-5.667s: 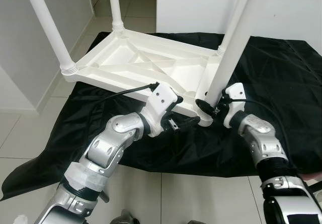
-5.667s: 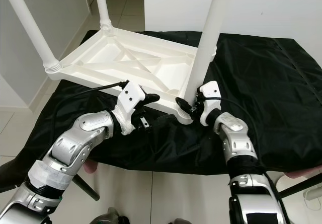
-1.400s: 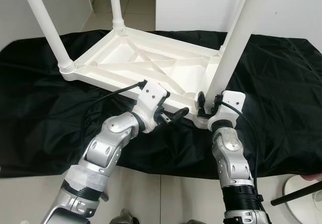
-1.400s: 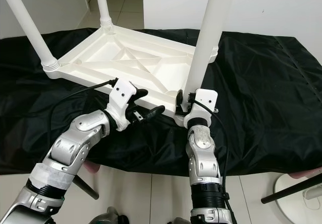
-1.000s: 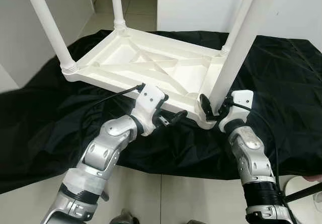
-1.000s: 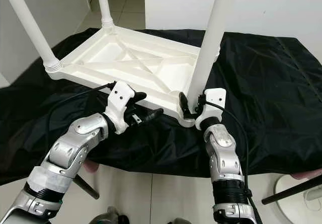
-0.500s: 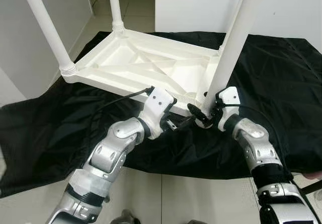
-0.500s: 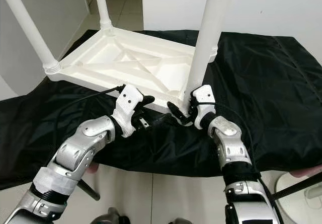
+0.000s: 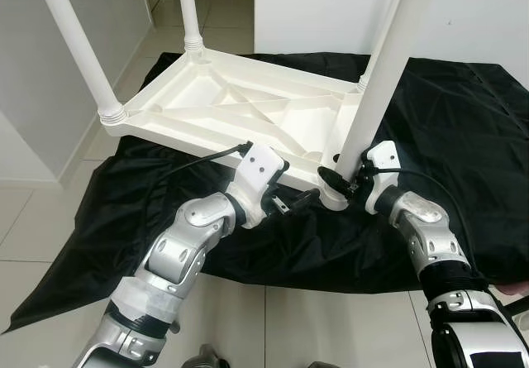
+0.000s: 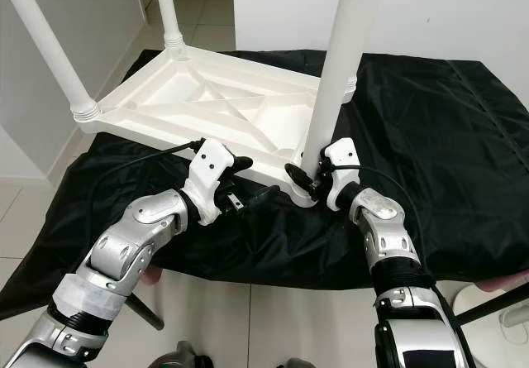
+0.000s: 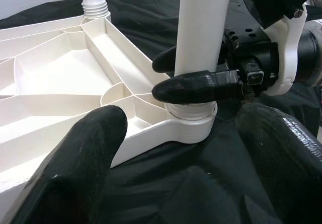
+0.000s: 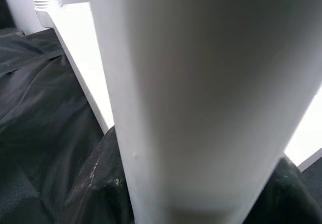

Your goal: Building children table

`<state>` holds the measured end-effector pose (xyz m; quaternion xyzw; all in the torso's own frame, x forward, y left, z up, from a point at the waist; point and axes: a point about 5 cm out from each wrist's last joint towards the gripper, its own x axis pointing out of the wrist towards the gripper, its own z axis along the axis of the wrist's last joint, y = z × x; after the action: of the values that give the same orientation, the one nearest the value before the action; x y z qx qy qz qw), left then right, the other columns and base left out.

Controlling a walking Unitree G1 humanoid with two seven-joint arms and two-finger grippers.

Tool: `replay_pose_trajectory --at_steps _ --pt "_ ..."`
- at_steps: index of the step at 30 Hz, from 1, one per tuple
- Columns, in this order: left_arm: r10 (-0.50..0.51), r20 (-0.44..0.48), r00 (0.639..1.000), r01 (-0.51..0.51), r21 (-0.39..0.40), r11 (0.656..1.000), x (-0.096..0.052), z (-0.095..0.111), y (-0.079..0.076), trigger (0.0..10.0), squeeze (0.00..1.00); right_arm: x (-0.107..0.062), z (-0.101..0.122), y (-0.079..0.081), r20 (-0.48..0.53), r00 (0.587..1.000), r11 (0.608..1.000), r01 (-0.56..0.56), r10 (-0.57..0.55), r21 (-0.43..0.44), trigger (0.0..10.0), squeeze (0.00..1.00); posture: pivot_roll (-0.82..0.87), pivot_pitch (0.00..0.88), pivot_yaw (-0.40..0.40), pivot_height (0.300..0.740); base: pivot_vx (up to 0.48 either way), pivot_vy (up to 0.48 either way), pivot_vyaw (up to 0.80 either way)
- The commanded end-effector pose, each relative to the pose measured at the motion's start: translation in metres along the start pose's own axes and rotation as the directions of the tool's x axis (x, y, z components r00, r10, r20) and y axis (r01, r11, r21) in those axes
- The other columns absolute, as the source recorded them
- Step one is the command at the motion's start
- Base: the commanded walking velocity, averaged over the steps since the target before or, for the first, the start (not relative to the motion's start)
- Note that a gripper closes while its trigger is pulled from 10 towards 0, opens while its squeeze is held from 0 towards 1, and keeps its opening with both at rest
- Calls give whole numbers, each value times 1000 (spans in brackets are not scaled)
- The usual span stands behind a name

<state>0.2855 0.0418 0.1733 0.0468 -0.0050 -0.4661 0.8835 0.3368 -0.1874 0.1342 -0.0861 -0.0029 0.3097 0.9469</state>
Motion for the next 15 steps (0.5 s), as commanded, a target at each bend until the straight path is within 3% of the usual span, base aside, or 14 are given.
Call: replay_pose_trajectory --at_steps 1,3,6,7,9,11,15 --pt "-21 11 1000 21 19 1000 0 4 -1 10000 0 -2 -13 7 -42 999 999 2 -1 35 10000 0 -16 0 27 740 0 0 0" --pt "-19 10 1000 19 20 1000 -1 4 -1 10000 0 0 -13 8 -35 996 996 79 -77 38 10000 0 -14 0 23 740 0 0 0" --pt "-19 10 1000 19 20 1000 -1 4 -1 10000 0 0 -13 8 -35 996 996 79 -77 38 10000 0 -14 0 23 740 0 0 0" --pt "-15 9 1000 15 21 1000 -1 3 -1 10000 0 2 -12 8 -41 988 987 150 -148 51 10000 0 -12 0 20 740 0 0 0" --pt "-15 9 1000 15 21 1000 -1 3 -1 10000 0 2 -12 8 -41 988 987 150 -148 51 10000 0 -12 0 20 740 0 0 0" --pt "-11 6 1000 11 20 1000 -3 2 -1 10000 0 6 -11 18 -48 964 960 265 -261 88 10000 0 -10 0 14 740 0 0 0" --pt "-10 5 1000 10 20 1000 -3 2 -2 10000 0 8 -11 24 -56 950 942 313 -308 123 10000 0 -6 0 10 740 0 0 0"
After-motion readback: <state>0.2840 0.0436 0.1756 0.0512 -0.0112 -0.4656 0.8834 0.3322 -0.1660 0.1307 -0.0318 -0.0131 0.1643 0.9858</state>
